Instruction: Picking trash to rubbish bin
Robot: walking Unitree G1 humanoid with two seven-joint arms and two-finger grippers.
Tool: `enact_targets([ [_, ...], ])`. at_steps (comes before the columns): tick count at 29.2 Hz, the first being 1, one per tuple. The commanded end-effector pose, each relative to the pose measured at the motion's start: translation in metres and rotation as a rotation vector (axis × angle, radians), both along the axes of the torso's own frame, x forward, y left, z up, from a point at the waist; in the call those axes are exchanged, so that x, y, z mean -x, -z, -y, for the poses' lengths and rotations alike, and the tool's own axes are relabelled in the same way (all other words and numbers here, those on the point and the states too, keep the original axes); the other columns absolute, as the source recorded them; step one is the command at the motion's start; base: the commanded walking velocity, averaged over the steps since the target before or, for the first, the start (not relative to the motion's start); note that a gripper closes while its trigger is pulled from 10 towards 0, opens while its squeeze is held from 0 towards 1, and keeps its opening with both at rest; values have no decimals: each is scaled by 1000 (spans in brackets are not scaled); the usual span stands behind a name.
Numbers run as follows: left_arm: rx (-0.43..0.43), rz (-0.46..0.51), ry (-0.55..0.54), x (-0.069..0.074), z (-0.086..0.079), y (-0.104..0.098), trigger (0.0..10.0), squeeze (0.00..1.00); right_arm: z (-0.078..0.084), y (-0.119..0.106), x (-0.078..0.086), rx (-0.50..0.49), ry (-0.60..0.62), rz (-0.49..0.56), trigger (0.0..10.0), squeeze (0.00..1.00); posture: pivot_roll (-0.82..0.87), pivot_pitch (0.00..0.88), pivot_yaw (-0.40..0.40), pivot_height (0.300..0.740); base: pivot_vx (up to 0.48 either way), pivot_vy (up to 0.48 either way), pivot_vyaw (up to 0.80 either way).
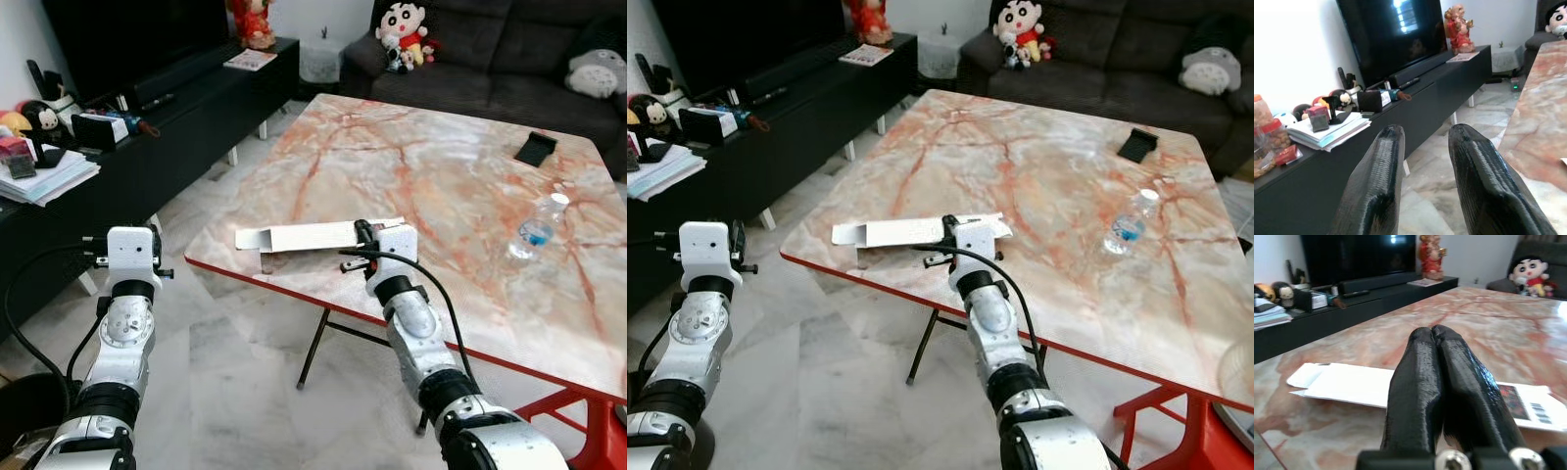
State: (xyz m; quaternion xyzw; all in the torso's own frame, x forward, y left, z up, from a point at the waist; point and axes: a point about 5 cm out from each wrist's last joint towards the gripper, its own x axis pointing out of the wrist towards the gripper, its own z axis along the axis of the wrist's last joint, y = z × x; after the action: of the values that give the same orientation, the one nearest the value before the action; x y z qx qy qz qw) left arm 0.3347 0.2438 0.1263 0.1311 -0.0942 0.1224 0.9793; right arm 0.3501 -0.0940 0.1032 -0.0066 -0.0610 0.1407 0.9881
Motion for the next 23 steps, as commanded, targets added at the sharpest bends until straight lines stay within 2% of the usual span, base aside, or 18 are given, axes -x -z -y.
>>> enact_targets([
  [1,-4,16,2,-1,1,-4,10000,0,-2,-5,-1,12,-23,28,10000,0,77,7,-39,740,281,0,800],
  [5,-4,16,3,-1,1,-4,10000,0,-4,-5,-1,18,-32,30,10000,0,77,7,-39,740,280,0,800],
  [23,-6,19,12,-2,3,-5,10000,0,-4,-4,-1,23,-25,20,10000,0,77,0,-37,740,285,0,0],
])
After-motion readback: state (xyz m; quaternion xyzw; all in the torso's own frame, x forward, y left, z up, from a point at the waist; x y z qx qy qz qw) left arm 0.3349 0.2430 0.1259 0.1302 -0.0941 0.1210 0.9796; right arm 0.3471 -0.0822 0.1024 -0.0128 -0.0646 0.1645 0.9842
